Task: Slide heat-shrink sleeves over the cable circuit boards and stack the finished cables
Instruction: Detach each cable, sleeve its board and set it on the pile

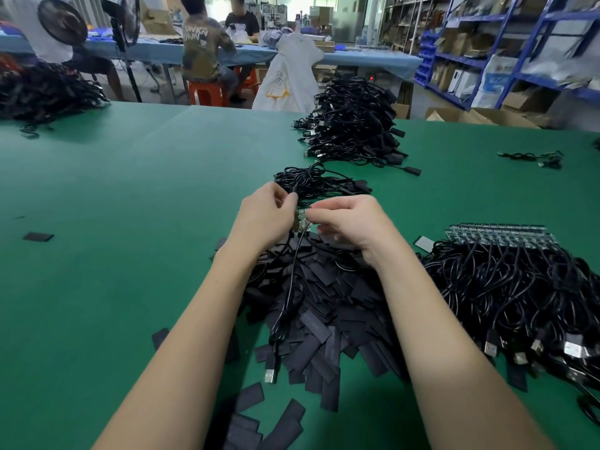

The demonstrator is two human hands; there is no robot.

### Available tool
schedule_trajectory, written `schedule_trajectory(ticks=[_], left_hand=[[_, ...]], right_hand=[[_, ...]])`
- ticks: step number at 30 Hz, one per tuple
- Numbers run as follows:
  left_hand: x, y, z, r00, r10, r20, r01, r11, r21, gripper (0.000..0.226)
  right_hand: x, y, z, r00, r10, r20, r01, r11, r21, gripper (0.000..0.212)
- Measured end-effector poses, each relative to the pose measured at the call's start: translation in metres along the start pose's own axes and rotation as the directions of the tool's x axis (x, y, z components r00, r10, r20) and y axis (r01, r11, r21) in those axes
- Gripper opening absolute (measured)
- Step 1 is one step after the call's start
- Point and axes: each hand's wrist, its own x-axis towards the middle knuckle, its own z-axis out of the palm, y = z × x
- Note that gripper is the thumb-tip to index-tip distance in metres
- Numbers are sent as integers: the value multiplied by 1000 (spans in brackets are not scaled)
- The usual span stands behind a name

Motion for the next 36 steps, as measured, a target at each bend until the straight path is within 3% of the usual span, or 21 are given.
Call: schedule_trajectory(ticks=[2,4,7,10,18,22,25,30,32,33,36], left_hand=[[-1,4,0,996,-25,85,44,972,-229,26],[-4,9,-5,941,-29,336,214,821,-529,23],[-8,14,-6,862,51,504,350,659,-666,7],[-10,16,0,856,60,513,381,598,-705,3],[-10,13,3,833,63,549,398,621,-675,5],[-11,12,3,810,77,581,409,635,-655,9],[-11,13,2,789,73,610,436,634,-639,7],[-12,16,3,780,34,624,528,500,-687,3],[-10,12,2,827,-9,562,470,560,-682,5],[-7,7,1,861,-61,506,421,643,-639,6],[-2,-11,-5,946,-190,263,260,929,-262,13]], right_hand=[[-8,1,-9,1000,16,12,-18,980,196,9],[-15,4,-16,999,33,30,-41,935,353,9],[-22,15,-22,997,60,56,-80,850,521,14],[-29,25,-21,992,42,116,-101,815,570,27],[-28,28,-17,995,52,80,-90,786,611,39],[-26,28,-21,986,80,144,-155,745,649,30],[-26,27,-22,975,80,205,-201,706,679,10],[-28,25,-18,961,84,263,-261,583,770,5],[-27,24,-23,974,82,212,-218,598,772,5],[-27,23,-29,981,89,173,-191,609,770,6],[-29,26,-49,990,135,47,-128,689,713,19]])
